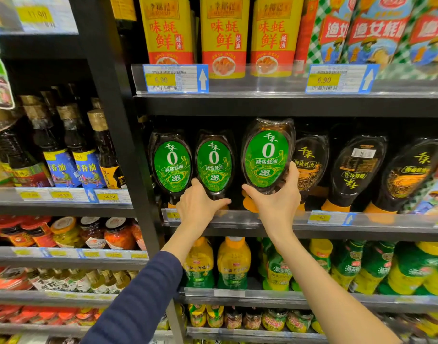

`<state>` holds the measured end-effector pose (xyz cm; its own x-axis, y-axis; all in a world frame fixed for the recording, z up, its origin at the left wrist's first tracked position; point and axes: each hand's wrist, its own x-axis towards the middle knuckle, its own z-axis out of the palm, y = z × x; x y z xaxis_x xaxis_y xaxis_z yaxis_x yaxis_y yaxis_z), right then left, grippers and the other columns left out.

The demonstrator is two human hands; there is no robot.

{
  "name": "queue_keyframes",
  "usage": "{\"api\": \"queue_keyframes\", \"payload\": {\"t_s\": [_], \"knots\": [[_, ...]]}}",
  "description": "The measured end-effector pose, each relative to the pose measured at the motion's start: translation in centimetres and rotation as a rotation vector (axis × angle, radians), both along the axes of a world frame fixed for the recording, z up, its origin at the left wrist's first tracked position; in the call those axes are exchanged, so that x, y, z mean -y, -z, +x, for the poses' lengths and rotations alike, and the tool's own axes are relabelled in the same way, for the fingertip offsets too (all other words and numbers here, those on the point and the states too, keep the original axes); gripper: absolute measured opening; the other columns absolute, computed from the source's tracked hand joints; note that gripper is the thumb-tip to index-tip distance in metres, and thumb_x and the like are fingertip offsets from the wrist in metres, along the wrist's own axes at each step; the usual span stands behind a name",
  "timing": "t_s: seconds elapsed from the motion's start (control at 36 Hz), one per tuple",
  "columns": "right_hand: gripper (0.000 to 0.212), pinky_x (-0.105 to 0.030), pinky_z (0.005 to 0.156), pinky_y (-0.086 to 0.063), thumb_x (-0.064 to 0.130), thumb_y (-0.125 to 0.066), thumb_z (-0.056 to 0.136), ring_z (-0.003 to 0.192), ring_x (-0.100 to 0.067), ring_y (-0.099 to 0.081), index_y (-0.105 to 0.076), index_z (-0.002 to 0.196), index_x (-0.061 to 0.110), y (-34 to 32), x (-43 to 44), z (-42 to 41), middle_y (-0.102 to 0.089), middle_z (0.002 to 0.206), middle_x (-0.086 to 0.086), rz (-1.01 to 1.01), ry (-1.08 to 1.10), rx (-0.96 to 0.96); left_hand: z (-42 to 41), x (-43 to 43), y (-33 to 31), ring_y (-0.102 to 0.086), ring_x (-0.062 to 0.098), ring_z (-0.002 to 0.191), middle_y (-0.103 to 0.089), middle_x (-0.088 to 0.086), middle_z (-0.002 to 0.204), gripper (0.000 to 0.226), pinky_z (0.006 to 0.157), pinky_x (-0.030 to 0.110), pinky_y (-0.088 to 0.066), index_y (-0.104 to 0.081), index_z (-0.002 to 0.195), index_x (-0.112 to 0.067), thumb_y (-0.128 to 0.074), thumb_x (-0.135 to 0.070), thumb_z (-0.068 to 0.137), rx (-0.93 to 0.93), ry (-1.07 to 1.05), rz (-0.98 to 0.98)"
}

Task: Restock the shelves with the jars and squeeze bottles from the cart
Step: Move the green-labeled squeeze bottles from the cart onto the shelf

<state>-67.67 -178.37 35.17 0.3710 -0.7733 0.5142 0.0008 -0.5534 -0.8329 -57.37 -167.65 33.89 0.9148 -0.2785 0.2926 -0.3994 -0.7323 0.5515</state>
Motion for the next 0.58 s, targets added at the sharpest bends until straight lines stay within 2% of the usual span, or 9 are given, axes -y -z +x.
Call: {"api": "queue_keyframes", "payload": {"t_s": [0.14, 0.44, 0.58], "knots": [[0.098, -0.043, 0.103, -0.043, 0.032, -0.085, 0.059, 0.124, -0.020, -0.048, -0.031, 0.138, 0.015, 0.0, 0.2, 0.8, -0.053, 0.132, -0.004, -0.008, 0.015, -0.019, 0.1, -0.1, 0.1, -0.060, 0.035, 0.101, -0.064, 0.012, 0.101, 0.073, 0.077, 0.043, -0.047, -0.045, 0.109, -0.006, -0.074, -0.058, 0.067, 0.013, 0.013, -0.014], [0.094, -0.036, 0.101, -0.041, 0.027, -0.086, 0.059, 0.121, -0.020, -0.049, -0.033, 0.135, 0.012, -0.4, 0.8, 1.6, -0.055, 0.127, -0.005, -0.002, -0.002, -0.039, 0.7, -0.2, 0.9, -0.062, 0.032, 0.086, -0.064, 0.011, 0.085, 0.065, 0.067, 0.040, -0.046, -0.043, 0.084, -0.012, -0.074, -0.064, 0.061, 0.061, 0.009, -0.069], [0.092, -0.033, 0.098, -0.041, 0.026, -0.086, 0.059, 0.121, -0.024, -0.049, -0.034, 0.134, 0.010, 1.1, 0.9, 1.6, -0.056, 0.126, -0.008, 0.039, -0.004, -0.118, 0.8, -0.6, 1.1, -0.063, 0.032, 0.081, -0.064, 0.010, 0.080, 0.069, 0.068, 0.043, -0.052, -0.041, 0.083, -0.013, -0.069, -0.071, 0.059, 0.090, 0.002, -0.041]]}}
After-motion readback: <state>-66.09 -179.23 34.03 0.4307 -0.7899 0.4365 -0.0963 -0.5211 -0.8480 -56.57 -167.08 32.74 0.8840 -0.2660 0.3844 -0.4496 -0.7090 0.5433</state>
